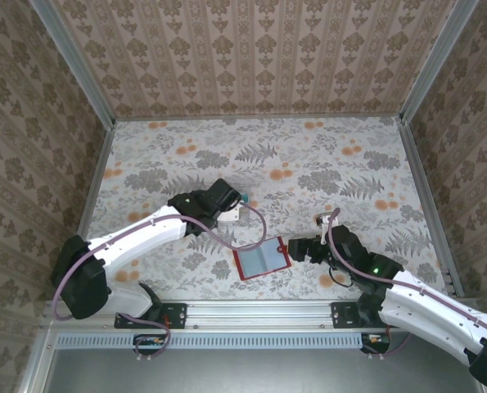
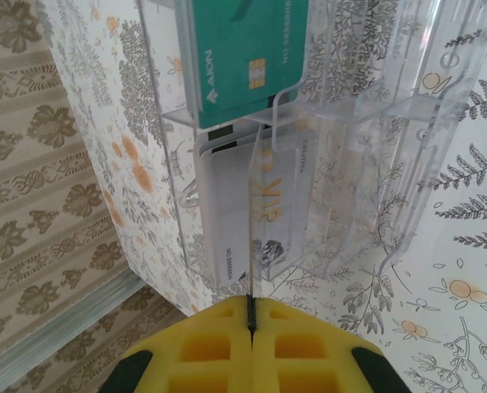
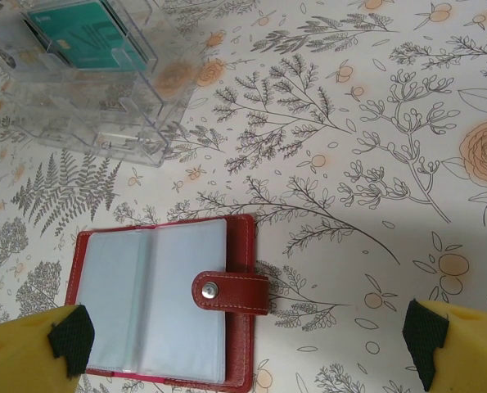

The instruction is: Take the credit cards out of the card holder

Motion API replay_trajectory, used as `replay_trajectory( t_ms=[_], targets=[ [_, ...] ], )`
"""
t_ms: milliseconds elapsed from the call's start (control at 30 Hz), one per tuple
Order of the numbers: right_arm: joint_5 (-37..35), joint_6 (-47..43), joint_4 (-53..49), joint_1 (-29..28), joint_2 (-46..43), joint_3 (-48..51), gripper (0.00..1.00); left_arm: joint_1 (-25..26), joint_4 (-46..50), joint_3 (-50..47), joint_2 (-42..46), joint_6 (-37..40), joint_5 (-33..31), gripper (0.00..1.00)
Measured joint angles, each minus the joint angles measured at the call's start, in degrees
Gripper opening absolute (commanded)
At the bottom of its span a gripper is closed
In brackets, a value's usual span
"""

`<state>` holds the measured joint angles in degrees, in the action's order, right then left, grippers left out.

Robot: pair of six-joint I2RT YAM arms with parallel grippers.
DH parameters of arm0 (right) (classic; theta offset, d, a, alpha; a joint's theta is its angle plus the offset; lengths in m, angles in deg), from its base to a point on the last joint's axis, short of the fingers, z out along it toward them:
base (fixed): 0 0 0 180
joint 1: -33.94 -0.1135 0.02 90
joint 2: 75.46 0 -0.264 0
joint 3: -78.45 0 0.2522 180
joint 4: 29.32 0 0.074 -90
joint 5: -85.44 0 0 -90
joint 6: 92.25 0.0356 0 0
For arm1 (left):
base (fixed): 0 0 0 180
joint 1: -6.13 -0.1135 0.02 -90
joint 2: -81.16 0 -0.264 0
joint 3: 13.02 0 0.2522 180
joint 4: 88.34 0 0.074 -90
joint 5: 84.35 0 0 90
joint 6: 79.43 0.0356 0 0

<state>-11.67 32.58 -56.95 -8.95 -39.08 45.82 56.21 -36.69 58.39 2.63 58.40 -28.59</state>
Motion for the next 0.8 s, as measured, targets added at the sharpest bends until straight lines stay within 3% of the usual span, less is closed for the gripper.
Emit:
replay_trajectory(
  t_ms=[800],
  targets=[
    [1.33, 0.02, 0.72, 0.66, 1.11, 0.46, 1.00, -4.33, -2.93, -1.44, -1.51, 1.33, 1.70, 0.00]
  ],
)
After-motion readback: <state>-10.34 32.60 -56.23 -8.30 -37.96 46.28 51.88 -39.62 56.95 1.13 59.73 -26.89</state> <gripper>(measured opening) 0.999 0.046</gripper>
